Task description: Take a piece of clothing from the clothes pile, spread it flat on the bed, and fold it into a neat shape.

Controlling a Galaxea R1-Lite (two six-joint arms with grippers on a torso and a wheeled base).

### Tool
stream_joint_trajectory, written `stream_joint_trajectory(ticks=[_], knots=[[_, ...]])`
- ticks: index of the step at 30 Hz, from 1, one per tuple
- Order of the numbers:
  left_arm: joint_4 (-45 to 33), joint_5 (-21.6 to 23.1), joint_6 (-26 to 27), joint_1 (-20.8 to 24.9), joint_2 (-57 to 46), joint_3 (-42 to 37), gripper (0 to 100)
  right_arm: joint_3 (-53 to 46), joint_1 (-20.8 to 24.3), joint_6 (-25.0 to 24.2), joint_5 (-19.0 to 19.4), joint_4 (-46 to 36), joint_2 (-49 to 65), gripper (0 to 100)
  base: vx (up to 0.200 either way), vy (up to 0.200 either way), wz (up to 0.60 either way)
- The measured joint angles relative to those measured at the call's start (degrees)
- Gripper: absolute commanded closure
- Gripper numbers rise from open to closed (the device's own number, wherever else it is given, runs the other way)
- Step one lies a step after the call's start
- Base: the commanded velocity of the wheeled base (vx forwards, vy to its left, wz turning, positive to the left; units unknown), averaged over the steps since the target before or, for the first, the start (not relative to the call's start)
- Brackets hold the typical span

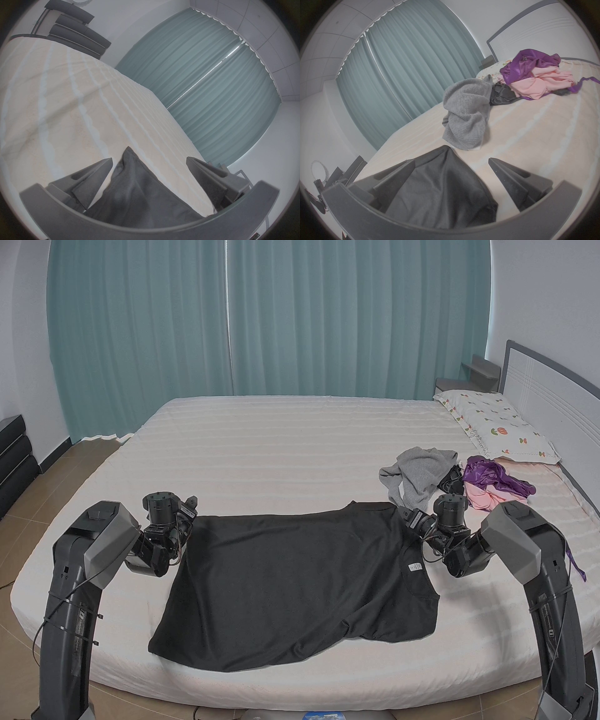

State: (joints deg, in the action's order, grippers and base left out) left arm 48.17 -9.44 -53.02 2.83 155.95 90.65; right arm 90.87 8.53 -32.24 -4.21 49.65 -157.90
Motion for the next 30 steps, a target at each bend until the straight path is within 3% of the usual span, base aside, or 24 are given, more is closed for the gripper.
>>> stream_joint_trajectory(ticks=[6,17,22,30], knots=[[0.22,2.44,-1.96,-0.52,-5.66,-10.33,0,-15.19,-0.10,-1.48,1.54,3.11,7.68,0,0.000,0.000,0.00],[2.02,10.12,-4.86,-0.72,-22.36,-38.73,0,-44.40,2.49,-6.42,3.88,8.29,24.09,0,0.000,0.000,0.00],[5.64,12.01,-7.39,-0.51,-28.11,-51.21,0,-52.26,4.06,-10.03,5.27,11.79,28.44,0,0.000,0.000,0.00],[11.67,14.79,-9.85,0.11,-33.49,-61.86,0,-60.86,4.85,-16.27,8.87,18.40,30.12,0,-0.200,0.000,0.00]])
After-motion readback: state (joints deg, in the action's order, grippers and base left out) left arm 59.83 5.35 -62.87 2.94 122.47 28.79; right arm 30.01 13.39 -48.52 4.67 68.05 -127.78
